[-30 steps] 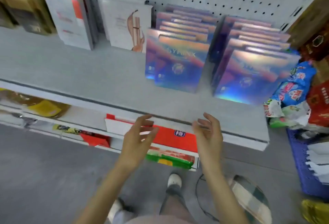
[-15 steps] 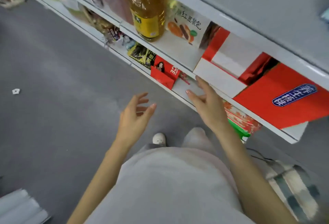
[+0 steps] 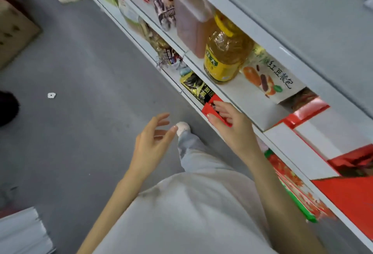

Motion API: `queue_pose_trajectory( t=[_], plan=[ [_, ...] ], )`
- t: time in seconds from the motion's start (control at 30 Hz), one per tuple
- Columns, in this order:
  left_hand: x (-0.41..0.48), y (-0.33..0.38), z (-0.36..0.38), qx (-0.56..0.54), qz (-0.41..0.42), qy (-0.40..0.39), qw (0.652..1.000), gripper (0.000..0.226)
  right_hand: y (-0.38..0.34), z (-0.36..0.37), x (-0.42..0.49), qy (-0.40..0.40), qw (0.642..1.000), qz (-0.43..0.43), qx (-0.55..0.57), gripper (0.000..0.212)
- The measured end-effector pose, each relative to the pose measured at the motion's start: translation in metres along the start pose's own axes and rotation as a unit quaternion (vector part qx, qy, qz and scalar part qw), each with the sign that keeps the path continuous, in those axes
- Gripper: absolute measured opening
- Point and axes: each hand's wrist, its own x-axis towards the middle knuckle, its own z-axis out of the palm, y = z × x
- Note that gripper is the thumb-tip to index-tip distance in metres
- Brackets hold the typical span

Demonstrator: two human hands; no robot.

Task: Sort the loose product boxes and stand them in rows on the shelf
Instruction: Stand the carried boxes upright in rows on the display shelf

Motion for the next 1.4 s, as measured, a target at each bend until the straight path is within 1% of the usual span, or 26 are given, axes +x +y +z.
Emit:
queue_pose_trajectory(
  t=[0.07, 0.13, 0.2, 0.3, 0.37, 0.43, 0.47, 0.53, 0.6, 0.7, 0.83, 0.97, 1.03, 1.13, 1.23, 1.4],
  plan=[
    [0.043, 0.014, -0.019, 0.003, 0.007, 0.024, 1.0, 0.029, -0.02, 0.011, 0.046, -0.027, 0.999, -0.012, 0.017, 0.046],
    [0.083, 0.032, -0.043, 0.0, 0.012, 0.042, 0.999, 0.027, -0.05, 0.02, 0.09, -0.053, 0.998, -0.033, 0.01, 0.048],
    [0.121, 0.053, -0.068, -0.001, 0.03, 0.058, 0.998, 0.027, -0.084, 0.024, 0.13, -0.058, 0.997, -0.058, 0.014, 0.047],
    [0.18, 0.084, -0.102, 0.008, 0.067, 0.111, 0.991, 0.029, -0.137, 0.03, 0.188, -0.065, 0.992, -0.103, 0.014, 0.044],
    [0.209, 0.095, -0.118, 0.008, 0.078, 0.142, 0.987, 0.029, -0.167, 0.035, 0.218, -0.08, 0.988, -0.128, -0.003, 0.043],
    [0.232, 0.094, -0.129, -0.027, 0.077, 0.168, 0.982, 0.027, -0.188, 0.041, 0.244, -0.081, 0.987, -0.139, -0.009, 0.037],
    [0.243, 0.091, -0.133, -0.049, 0.068, 0.168, 0.982, 0.027, -0.196, 0.045, 0.256, -0.076, 0.988, -0.136, -0.008, 0.036],
    [0.267, 0.085, -0.139, -0.078, 0.044, 0.15, 0.985, 0.029, -0.205, 0.056, 0.279, -0.073, 0.99, -0.124, -0.011, 0.041],
    [0.295, 0.082, -0.148, -0.07, 0.035, 0.134, 0.988, 0.034, -0.209, 0.073, 0.3, -0.07, 0.99, -0.119, -0.029, 0.042],
    [0.346, 0.082, -0.176, -0.052, 0.055, 0.107, 0.991, 0.036, -0.222, 0.105, 0.337, -0.05, 0.993, -0.099, -0.029, 0.039],
    [0.426, 0.071, -0.238, -0.01, 0.074, 0.066, 0.995, 0.039, -0.258, 0.158, 0.397, -0.041, 0.996, -0.079, -0.02, 0.034],
    [0.504, 0.062, -0.307, 0.02, 0.09, 0.036, 0.995, 0.038, -0.312, 0.205, 0.466, 0.012, 0.996, -0.09, -0.004, 0.035],
    [0.54, 0.06, -0.342, 0.028, 0.091, 0.011, 0.995, 0.035, -0.339, 0.224, 0.494, 0.035, 0.996, -0.081, 0.017, 0.036],
    [0.594, 0.068, -0.383, 0.034, 0.108, -0.001, 0.994, 0.03, -0.373, 0.238, 0.527, 0.073, 0.994, -0.056, 0.059, 0.035],
    [0.643, 0.082, -0.4, 0.031, 0.123, -0.026, 0.992, 0.026, -0.391, 0.235, 0.549, 0.116, 0.99, -0.031, 0.076, 0.034],
    [0.699, 0.108, -0.392, 0.024, 0.171, -0.087, 0.981, 0.031, -0.397, 0.212, 0.589, 0.233, 0.967, -0.008, 0.101, 0.028]
  ],
)
